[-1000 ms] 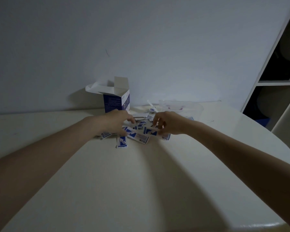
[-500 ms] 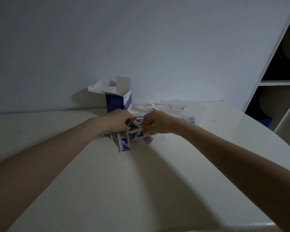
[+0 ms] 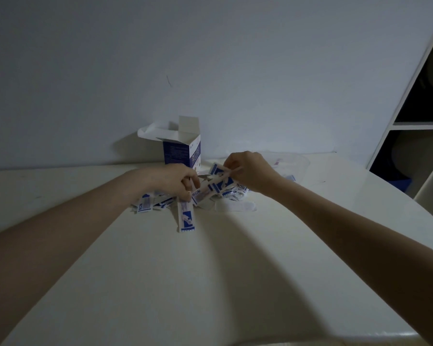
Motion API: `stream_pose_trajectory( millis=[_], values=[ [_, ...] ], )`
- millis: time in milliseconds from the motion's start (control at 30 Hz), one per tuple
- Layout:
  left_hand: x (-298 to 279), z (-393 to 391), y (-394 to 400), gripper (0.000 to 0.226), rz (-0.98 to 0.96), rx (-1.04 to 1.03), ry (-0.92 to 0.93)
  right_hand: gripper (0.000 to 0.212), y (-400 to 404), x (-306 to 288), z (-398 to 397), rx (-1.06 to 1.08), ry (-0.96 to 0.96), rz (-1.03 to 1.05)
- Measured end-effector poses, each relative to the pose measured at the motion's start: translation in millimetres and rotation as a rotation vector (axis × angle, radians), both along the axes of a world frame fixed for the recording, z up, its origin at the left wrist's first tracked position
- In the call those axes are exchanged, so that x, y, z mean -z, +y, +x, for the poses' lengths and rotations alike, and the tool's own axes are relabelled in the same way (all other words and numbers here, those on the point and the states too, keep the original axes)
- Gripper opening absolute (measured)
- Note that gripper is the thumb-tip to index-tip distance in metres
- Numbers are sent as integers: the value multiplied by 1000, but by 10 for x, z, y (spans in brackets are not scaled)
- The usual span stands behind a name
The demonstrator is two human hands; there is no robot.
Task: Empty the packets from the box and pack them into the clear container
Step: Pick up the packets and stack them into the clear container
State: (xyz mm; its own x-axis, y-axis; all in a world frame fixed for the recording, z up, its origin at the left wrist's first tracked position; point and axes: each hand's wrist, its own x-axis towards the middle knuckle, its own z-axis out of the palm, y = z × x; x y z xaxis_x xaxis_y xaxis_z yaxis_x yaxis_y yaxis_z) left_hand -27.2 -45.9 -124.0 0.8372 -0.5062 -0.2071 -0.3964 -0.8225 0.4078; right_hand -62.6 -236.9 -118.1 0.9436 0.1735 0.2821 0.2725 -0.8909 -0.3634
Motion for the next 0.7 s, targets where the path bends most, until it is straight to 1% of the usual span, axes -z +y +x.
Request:
stream_pose_trajectory(
  millis=[67,167,300,400,467,533,567,600,633,667,700],
  values=[
    [22,-5,9,32,31,13,-10,28,6,41,-32,-30,-2,-28],
    [24,0,30,26,3,-7,-52,28,-3,87,-73,-98,19,-82],
    [-7,24,71,2,45,-15,-161,33,-113,106,-72,-167,102,-235],
    [2,38,64,20,59,-35,-177,31,-237,156,-76,-167,172,-345],
    [14,35,47,29,43,-55,-189,22,-296,181,-86,-149,179,-377],
    [17,34,25,32,-6,-78,-199,10,-324,172,-85,-114,139,-355],
    [9,34,20,35,-49,-93,-197,12,-324,148,-84,-74,109,-299],
    [-3,39,15,38,-107,-107,-191,19,-321,120,-77,-16,94,-180],
    [-19,44,9,39,-182,-127,-185,27,-316,92,-74,35,114,18],
    [-39,44,-2,38,-269,-158,-181,30,-308,69,-72,49,158,278],
    [-58,44,-15,37,-369,-200,-173,29,-291,53,-63,25,210,541]
  ],
)
